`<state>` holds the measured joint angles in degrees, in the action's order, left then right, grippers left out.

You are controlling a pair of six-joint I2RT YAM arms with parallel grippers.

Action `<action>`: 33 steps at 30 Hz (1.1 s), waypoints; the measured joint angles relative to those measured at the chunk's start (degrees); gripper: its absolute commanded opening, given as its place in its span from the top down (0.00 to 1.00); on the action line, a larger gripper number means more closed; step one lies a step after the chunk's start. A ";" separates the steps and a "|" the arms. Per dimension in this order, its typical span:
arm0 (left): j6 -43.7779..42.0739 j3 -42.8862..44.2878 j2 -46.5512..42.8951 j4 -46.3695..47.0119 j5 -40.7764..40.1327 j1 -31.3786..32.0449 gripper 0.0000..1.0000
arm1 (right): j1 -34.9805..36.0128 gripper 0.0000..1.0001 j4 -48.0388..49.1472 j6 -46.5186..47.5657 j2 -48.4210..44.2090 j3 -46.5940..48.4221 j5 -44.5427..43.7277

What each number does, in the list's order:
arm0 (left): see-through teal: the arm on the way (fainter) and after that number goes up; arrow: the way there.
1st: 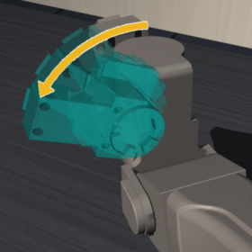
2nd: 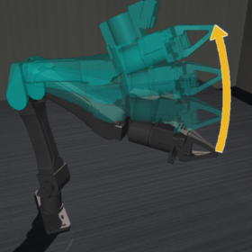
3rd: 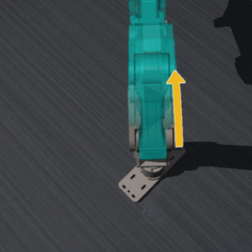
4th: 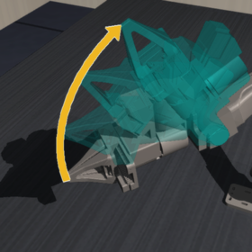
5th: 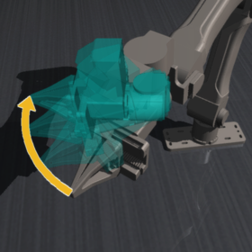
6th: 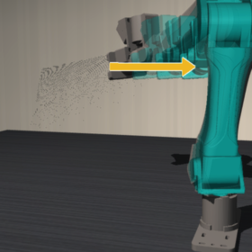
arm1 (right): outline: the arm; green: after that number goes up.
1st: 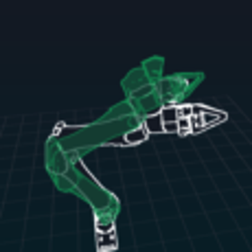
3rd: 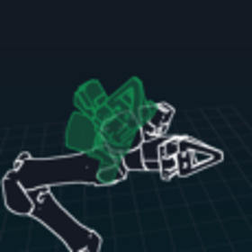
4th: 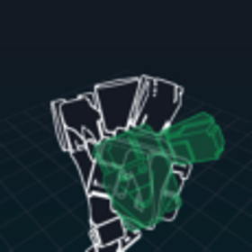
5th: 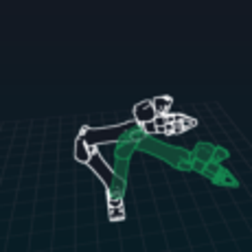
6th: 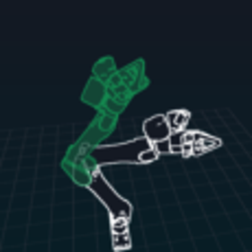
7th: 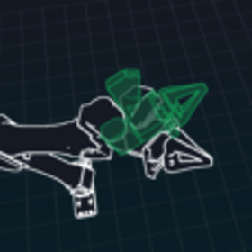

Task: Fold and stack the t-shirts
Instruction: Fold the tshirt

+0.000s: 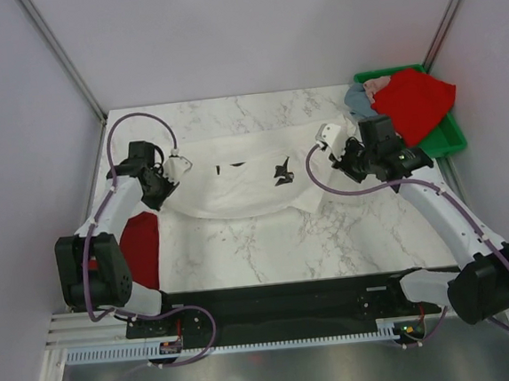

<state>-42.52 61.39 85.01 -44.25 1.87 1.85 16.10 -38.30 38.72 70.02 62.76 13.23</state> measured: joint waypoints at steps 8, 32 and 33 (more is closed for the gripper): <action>-0.04 5.57 1.36 -0.24 -0.02 0.00 0.98 | -2.82 1.00 2.95 -1.73 8.02 8.33 -2.38; -0.15 25.99 24.59 -0.52 -0.74 -0.81 0.98 | -5.09 1.00 7.87 -3.63 43.43 37.55 -5.77; -0.13 26.73 25.51 -0.42 -0.87 -0.81 0.98 | -5.09 1.00 8.15 -3.65 44.61 38.84 -5.79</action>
<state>-42.65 88.12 110.52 -44.66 0.99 1.04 11.00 -30.15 35.07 114.63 101.60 7.44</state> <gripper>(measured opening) 0.033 0.010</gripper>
